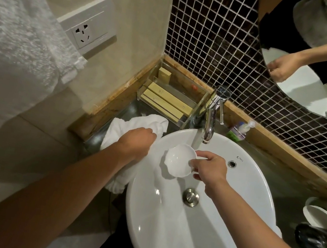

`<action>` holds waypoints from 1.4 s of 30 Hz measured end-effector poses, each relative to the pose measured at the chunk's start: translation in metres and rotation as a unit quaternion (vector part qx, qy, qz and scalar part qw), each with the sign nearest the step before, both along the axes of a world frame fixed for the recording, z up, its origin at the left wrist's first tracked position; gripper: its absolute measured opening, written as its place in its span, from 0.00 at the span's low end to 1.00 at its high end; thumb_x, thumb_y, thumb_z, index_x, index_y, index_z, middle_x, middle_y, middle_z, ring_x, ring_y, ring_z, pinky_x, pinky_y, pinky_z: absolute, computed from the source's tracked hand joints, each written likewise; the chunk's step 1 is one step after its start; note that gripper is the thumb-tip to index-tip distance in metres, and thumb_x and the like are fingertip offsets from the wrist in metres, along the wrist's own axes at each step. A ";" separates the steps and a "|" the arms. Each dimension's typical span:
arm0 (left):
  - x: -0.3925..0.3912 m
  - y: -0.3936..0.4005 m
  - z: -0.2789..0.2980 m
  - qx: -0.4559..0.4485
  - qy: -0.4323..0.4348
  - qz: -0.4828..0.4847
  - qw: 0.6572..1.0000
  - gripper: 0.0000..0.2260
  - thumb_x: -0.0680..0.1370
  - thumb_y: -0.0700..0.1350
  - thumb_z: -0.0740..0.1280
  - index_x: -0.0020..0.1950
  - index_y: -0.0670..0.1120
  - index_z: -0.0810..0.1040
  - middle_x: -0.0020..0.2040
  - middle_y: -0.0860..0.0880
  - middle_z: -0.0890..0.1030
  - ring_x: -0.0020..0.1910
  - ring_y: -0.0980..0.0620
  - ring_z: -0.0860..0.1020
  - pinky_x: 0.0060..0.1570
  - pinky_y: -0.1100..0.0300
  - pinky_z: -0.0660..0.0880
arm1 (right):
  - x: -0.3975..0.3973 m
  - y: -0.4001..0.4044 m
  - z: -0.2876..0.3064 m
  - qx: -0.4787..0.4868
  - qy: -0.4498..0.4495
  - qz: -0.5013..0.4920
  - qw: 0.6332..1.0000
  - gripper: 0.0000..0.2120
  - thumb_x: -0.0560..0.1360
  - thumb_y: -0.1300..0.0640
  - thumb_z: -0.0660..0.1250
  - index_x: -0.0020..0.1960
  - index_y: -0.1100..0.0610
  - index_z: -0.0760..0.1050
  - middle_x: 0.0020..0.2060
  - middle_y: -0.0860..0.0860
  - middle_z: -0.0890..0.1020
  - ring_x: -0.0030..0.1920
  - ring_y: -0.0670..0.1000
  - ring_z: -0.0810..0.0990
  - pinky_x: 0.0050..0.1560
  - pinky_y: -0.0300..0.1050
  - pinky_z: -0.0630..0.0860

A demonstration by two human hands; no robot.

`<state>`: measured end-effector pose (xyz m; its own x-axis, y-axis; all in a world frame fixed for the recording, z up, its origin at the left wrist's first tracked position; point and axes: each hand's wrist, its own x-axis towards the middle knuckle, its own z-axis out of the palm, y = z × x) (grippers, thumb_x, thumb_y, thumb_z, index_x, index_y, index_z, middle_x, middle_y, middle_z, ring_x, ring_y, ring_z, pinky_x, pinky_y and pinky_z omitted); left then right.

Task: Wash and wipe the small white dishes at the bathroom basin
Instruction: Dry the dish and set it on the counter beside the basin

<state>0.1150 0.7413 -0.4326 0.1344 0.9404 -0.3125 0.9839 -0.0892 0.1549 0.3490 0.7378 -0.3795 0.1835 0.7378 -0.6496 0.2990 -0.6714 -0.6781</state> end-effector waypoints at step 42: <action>0.186 0.015 0.025 -0.123 -0.401 0.097 0.903 0.16 0.76 0.38 0.60 0.61 0.46 0.78 0.56 0.45 0.79 0.47 0.46 0.80 0.52 0.48 0.79 | 0.120 -0.038 0.003 0.077 -0.037 -0.163 0.983 0.16 0.77 0.71 0.63 0.49 0.54 0.84 0.48 0.55 0.83 0.49 0.60 0.81 0.44 0.55 0.86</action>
<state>0.3014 0.7565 -0.4073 0.2501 0.8863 -0.3899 0.5406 0.2062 0.8156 0.4695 0.6994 -0.3761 0.4691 0.7199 -0.5115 0.1364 -0.6313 -0.7635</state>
